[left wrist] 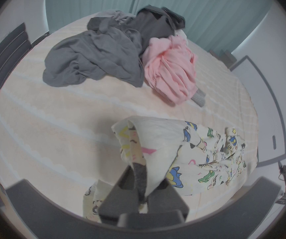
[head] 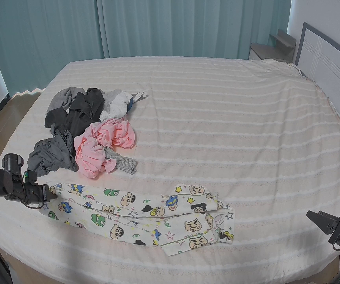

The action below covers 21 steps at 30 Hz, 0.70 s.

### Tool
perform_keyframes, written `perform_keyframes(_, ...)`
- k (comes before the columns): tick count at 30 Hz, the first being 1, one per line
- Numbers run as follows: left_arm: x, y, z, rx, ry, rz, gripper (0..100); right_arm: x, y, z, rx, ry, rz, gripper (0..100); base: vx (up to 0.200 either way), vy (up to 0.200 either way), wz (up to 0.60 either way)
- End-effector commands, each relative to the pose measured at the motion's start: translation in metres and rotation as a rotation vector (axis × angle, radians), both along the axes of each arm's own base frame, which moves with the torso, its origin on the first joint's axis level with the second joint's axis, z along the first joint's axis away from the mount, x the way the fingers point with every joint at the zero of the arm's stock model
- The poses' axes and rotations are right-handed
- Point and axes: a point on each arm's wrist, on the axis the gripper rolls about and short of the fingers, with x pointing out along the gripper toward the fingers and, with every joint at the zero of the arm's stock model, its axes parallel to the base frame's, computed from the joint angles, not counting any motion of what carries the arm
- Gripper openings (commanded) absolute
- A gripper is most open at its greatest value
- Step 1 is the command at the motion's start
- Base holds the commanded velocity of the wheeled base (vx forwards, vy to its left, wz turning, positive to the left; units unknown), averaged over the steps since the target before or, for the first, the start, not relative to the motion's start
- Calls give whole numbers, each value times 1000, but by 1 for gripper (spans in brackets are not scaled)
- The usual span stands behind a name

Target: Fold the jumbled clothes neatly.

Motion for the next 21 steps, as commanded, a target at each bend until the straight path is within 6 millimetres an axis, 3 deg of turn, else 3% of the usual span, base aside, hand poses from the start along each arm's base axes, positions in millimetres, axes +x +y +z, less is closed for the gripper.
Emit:
perform_keyframes(1,-9,35,7,-15,-44,89,0,-1,0,-5,-4,22,2,100,0,0,0)
perform_keyframes(5,-15,47,17,-27,-57,116,0,-1,0,-5,-4,22,2,100,0,0,0)
perform_keyframes(9,-21,35,40,-67,-90,64,0,-2,0,-5,-5,24,2,100,0,0,0)
perform_keyframes(14,-21,-7,71,-71,-114,-58,0,-2,0,-5,-5,24,8,100,0,0,0)
perform_keyframes(15,-21,-7,71,-71,-114,-58,0,-2,0,-5,-5,24,8,100,0,0,0)
perform_keyframes(21,-19,-99,115,-135,-162,-211,0,-2,0,-5,-5,24,9,100,0,0,0)
